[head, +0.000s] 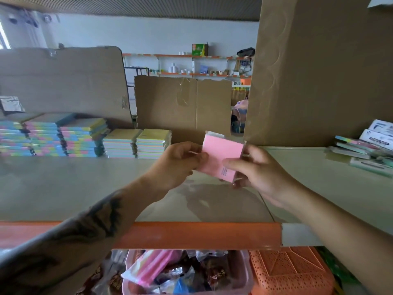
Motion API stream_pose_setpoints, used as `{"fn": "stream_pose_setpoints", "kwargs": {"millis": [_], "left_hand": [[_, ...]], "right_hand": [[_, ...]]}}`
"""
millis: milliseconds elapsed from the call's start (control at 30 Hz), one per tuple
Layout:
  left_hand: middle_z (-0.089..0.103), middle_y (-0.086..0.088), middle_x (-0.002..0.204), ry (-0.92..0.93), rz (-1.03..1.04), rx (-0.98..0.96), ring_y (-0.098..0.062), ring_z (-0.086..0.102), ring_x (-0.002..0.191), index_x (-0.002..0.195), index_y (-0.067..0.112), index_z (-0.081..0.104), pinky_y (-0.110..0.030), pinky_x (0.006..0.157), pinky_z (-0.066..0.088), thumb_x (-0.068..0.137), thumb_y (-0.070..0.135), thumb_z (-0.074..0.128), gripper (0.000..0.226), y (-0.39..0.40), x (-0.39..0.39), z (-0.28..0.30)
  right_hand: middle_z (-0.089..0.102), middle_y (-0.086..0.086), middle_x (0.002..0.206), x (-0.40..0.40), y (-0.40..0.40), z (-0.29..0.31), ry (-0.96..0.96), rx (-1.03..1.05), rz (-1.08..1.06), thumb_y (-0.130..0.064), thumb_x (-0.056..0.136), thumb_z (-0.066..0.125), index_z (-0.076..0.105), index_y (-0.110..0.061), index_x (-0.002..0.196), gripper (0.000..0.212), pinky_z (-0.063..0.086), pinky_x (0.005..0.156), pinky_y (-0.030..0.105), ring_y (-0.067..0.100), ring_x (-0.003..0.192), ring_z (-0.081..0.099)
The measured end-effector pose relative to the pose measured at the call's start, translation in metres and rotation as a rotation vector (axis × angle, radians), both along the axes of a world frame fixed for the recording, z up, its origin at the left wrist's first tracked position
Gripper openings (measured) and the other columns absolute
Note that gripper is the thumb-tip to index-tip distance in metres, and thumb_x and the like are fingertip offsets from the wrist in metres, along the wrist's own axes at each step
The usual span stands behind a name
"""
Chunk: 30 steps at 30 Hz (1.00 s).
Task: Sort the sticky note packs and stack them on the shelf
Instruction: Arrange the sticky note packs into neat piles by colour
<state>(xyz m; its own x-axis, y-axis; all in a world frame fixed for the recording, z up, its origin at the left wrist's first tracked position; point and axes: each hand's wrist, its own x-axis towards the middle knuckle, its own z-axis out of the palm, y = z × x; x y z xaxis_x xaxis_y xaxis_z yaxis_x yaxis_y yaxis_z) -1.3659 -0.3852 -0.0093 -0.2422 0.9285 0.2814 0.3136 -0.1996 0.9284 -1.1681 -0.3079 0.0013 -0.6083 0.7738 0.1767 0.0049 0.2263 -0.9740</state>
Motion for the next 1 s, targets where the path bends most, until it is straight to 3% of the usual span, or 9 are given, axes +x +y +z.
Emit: {"fn": "stream_pose_setpoints", "kwargs": {"millis": [100,200,300,400,567,633,733,833,1000], "left_hand": [[0.071,-0.003,0.090,0.011,0.029,0.024,-0.015,0.059,0.084,0.102,0.014,0.070,-0.039,0.078,0.050,0.083,0.040,0.063,0.033,-0.002,0.001,0.002],[0.073,-0.012,0.090,0.040,0.074,0.047,-0.017,0.060,0.082,0.100,0.012,0.073,-0.050,0.083,0.055,0.085,0.041,0.060,0.035,-0.002,0.003,0.003],[0.069,0.004,0.080,0.062,0.092,0.043,-0.010,0.055,0.075,0.098,0.012,0.075,-0.034,0.075,0.047,0.093,0.034,0.063,0.025,-0.002,0.004,0.001],[0.069,0.010,0.077,0.081,0.022,0.010,-0.004,0.056,0.071,0.092,0.014,0.075,-0.024,0.070,0.044,0.101,0.020,0.062,0.017,-0.008,0.004,0.001],[0.066,0.000,0.083,0.166,0.058,-0.103,-0.015,0.056,0.079,0.092,0.002,0.074,-0.035,0.078,0.043,0.069,0.059,0.074,0.061,-0.015,-0.015,0.003],[0.074,0.007,0.103,0.335,0.088,-0.179,-0.017,0.066,0.096,0.105,0.017,0.076,-0.038,0.091,0.049,0.063,0.071,0.071,0.068,-0.023,-0.027,0.003],[0.066,0.008,0.130,0.721,0.215,-0.338,-0.019,0.058,0.124,0.133,0.039,0.059,-0.038,0.107,0.044,0.066,0.091,0.050,0.085,-0.048,-0.044,0.009],[0.033,0.012,0.163,0.945,0.226,-0.458,-0.018,0.027,0.151,0.155,0.046,0.027,-0.043,0.123,0.020,0.074,0.097,0.034,0.096,-0.069,-0.054,0.007],[0.000,0.015,0.170,1.041,0.111,-0.586,-0.012,-0.005,0.156,0.155,0.056,0.002,-0.049,0.126,-0.001,0.078,0.094,0.022,0.088,-0.079,-0.057,-0.011]], "right_hand": [[0.073,-0.004,0.114,0.003,0.003,-0.004,-0.109,0.168,-0.041,-0.032,0.085,0.082,0.056,-0.033,0.114,0.039,0.055,0.075,0.039,0.019,0.097,0.072],[0.057,-0.024,0.136,0.013,0.005,-0.003,-0.209,0.582,-0.116,-0.043,0.071,0.088,0.044,-0.039,0.119,0.065,0.051,0.092,0.030,0.001,0.114,0.060],[0.044,-0.011,0.156,0.017,0.006,0.005,-0.343,1.116,-0.039,-0.052,0.071,0.085,0.053,-0.027,0.115,0.060,0.038,0.108,0.029,0.013,0.139,0.042],[0.050,-0.007,0.152,0.006,0.009,0.008,-0.442,1.366,0.032,-0.065,0.074,0.073,0.058,-0.026,0.112,0.056,0.043,0.106,0.045,0.023,0.137,0.044],[0.065,-0.014,0.119,-0.012,0.011,0.005,-0.454,1.396,0.077,-0.065,0.072,0.072,0.063,-0.027,0.112,0.056,0.042,0.097,0.046,0.020,0.114,0.058],[0.065,-0.015,0.118,-0.018,0.016,0.006,-0.466,1.326,0.089,-0.068,0.070,0.070,0.063,-0.030,0.114,0.058,0.041,0.098,0.045,0.018,0.113,0.058],[0.064,-0.020,0.115,-0.035,0.030,0.013,-0.497,1.195,0.101,-0.073,0.069,0.068,0.059,-0.038,0.115,0.058,0.042,0.099,0.045,0.014,0.110,0.056],[0.064,-0.019,0.110,-0.060,0.053,0.021,-0.538,1.072,0.057,-0.078,0.066,0.066,0.057,-0.043,0.117,0.063,0.046,0.098,0.045,0.014,0.105,0.054],[0.061,-0.019,0.103,-0.106,0.090,0.023,-0.660,0.950,0.043,-0.081,0.062,0.067,0.055,-0.049,0.114,0.062,0.047,0.095,0.038,0.017,0.104,0.056]]}}
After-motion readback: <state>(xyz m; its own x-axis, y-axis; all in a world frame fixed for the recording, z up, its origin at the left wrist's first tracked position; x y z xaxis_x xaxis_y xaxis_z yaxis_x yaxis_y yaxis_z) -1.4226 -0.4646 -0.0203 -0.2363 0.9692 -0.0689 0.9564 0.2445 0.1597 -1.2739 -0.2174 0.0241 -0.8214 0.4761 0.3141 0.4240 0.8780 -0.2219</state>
